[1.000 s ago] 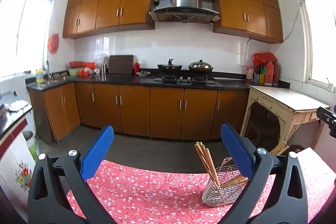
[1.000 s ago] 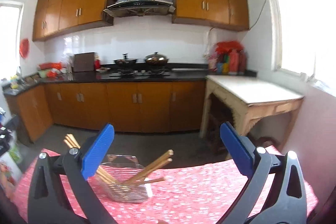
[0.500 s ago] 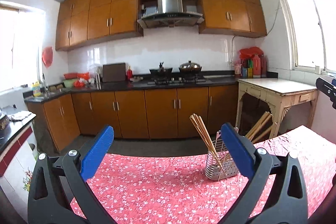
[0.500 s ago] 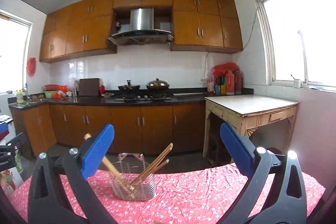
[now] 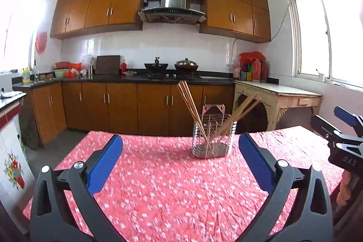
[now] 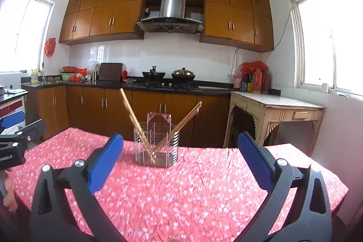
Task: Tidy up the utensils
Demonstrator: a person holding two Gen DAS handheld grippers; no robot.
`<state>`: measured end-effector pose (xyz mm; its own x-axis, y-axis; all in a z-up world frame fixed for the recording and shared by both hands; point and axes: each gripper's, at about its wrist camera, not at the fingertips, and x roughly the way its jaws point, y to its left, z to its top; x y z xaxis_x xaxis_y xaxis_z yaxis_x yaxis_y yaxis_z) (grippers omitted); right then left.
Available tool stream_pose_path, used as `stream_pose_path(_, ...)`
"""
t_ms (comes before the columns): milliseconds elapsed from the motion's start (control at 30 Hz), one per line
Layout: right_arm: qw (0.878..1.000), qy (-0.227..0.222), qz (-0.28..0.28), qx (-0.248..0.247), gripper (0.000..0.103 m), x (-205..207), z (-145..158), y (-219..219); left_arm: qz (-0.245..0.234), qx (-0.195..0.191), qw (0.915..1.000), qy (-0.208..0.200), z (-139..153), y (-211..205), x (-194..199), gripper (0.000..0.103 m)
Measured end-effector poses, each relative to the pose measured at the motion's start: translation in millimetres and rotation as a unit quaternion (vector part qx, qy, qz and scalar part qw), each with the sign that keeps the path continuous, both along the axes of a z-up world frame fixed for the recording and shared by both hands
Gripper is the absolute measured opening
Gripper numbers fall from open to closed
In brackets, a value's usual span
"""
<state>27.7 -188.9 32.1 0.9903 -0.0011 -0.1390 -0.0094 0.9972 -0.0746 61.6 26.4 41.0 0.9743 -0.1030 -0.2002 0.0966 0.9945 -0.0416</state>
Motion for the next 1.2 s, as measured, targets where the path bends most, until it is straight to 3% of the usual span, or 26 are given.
stream_pose_path(133, 1.000, 0.010, -0.005, -0.017, 0.099, -10, -17, 2, 0.002, -0.004, 1.0000, 0.009, -13, -1, -14, 0.101)
stream_pose_path(333, 0.999, 0.027, 0.027, 0.013, 0.099, -23, -29, 1, 0.017, 0.001, 0.9998, 0.008, -24, -3, -33, 0.101)
stream_pose_path(767, 0.999, -0.027, 0.023, 0.008, 0.099, -52, -40, 2, 0.020, 0.016, 0.9996, -0.015, -32, -9, -50, 0.101)
stream_pose_path(1200, 0.999, -0.021, 0.031, 0.012, 0.099, -50, -46, 2, 0.019, 0.016, 0.9995, -0.021, -39, -11, -58, 0.101)
